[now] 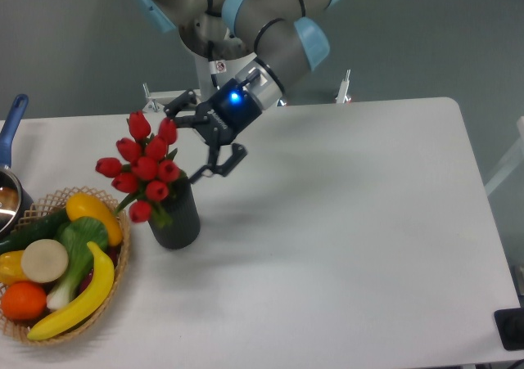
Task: Insert the flowers into the vase
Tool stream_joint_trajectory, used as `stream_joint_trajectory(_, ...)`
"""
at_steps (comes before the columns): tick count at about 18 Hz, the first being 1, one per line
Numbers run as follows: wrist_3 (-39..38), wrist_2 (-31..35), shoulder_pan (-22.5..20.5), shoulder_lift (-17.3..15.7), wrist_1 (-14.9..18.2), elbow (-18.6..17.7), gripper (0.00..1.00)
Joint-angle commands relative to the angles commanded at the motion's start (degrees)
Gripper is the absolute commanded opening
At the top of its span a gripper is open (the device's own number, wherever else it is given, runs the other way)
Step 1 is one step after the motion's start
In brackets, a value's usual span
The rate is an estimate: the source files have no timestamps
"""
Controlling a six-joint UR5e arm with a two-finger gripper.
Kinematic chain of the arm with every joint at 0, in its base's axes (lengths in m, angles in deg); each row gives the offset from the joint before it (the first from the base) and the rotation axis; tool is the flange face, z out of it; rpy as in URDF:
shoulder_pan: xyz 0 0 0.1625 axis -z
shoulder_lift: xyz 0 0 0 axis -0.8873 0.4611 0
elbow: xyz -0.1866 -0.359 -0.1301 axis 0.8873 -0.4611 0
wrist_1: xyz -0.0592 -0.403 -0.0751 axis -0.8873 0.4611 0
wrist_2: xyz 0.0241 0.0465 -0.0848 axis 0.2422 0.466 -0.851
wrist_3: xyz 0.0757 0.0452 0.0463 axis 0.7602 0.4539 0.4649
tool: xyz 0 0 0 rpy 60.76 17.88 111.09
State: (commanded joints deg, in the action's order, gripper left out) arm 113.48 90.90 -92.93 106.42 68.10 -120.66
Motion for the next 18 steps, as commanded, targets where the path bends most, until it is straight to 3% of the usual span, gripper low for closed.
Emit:
stream_joint_trajectory(4,-0.1,4.0,-3.1,-2.2,0.0,0.3,1.0)
stream_joint_trajectory(7,-0.4,5.9,-8.1,-4.1,0.2,2.6,1.0)
stream_joint_trajectory(11,-0.4,20.5,-13.7,-4.5,0.2,7.6,1.0)
stream_joint_trajectory(14,0.1,27.4,-18.3,-3.3,0.1,11.1,1.0)
stream_joint_trajectory(18,0.4,37.0,-20.9,4.6,0.2,18.8,1.0)
